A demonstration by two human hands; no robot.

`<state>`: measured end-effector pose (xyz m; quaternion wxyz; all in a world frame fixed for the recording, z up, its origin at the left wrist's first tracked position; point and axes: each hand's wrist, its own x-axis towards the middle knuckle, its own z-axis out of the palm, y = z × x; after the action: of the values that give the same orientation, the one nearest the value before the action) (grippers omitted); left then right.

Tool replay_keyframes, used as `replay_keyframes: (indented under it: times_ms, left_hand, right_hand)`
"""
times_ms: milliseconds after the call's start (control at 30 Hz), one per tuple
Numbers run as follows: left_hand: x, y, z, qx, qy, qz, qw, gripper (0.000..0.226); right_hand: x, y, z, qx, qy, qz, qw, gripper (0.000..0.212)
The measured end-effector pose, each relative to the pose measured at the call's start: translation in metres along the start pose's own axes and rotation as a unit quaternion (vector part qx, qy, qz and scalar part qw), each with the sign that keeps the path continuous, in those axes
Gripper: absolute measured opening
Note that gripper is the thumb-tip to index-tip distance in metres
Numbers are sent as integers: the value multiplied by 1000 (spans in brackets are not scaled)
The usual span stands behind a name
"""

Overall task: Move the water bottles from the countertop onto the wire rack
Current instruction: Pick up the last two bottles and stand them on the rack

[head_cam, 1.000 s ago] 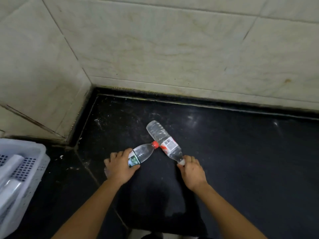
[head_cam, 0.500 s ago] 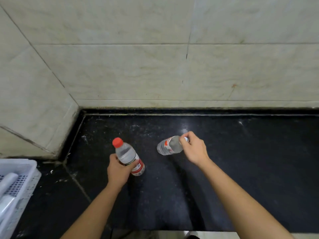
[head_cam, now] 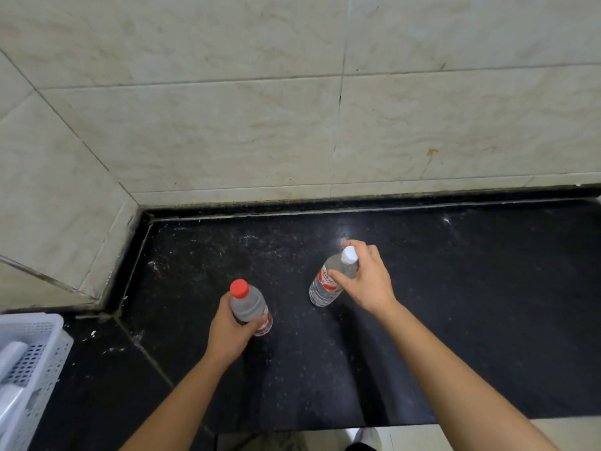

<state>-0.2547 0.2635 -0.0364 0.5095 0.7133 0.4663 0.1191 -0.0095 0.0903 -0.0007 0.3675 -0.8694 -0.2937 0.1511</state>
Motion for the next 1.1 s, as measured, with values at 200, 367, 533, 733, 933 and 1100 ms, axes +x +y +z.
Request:
replay_keyframes:
  times_ms: [200,367,533,733,933,1100]
  left_hand:
    - [-5,7,1,-41,25,68,997,70]
    - [18,19,-10,-130,32,31,991,33]
    - [38,44,3,-197,-33,7,980,37]
    - [1,128,80,-282,-171,19,944,53]
    - [-83,222,162,-338,-267,49,901,60]
    - [-167,283,247,-318,-290,126,894,51]
  right_hand:
    - [-5,-8,32,79,-108,33,990,67]
    - [-23,-10,52,257,-43,146,954,74]
    - [-51,3,20,424,69,218,877,63]
    - [-90,6,-46,448,148,181,863,36]
    - [-131,37,-148,459,240,160,840,41]
    - [-182,98,-246,448,294,118,836,48]
